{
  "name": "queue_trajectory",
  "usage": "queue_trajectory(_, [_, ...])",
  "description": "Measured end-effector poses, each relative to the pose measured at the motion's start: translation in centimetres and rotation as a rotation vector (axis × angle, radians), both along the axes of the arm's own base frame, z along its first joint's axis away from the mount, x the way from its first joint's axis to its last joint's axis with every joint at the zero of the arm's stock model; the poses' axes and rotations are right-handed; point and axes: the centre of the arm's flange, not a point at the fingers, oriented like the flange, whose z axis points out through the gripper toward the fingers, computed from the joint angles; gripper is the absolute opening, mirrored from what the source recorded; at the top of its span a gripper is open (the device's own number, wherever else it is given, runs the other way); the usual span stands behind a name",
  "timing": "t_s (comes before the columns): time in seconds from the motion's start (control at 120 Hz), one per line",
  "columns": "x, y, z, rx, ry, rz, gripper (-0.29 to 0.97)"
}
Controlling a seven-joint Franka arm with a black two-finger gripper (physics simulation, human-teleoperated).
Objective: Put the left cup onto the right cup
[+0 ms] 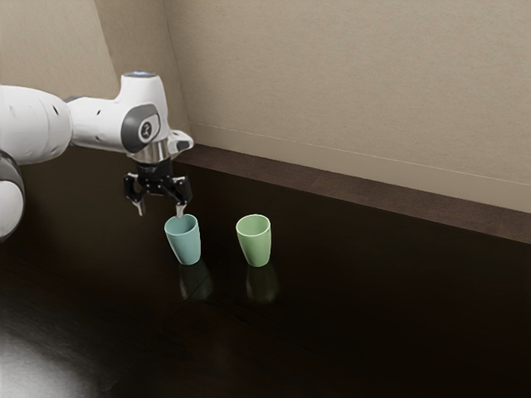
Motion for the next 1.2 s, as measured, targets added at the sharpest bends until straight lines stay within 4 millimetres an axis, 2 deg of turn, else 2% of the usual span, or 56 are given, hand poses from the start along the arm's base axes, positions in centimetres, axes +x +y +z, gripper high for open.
queue_trajectory(0.242, [0.1, 0.6, -1.1, -0.004, 0.003, 0.019, 0.68])
queue_trajectory(0.7, [0.2, 0.2, -3.1, -0.027, 0.022, 0.038, 0.68])
queue_trajectory(0.975, [0.5, -0.4, -3.3, -0.032, 0.009, 0.035, 0.67])
queue_trajectory(1.2, [0.6, -0.2, -3.8, -0.038, 0.005, 0.044, 0.6])
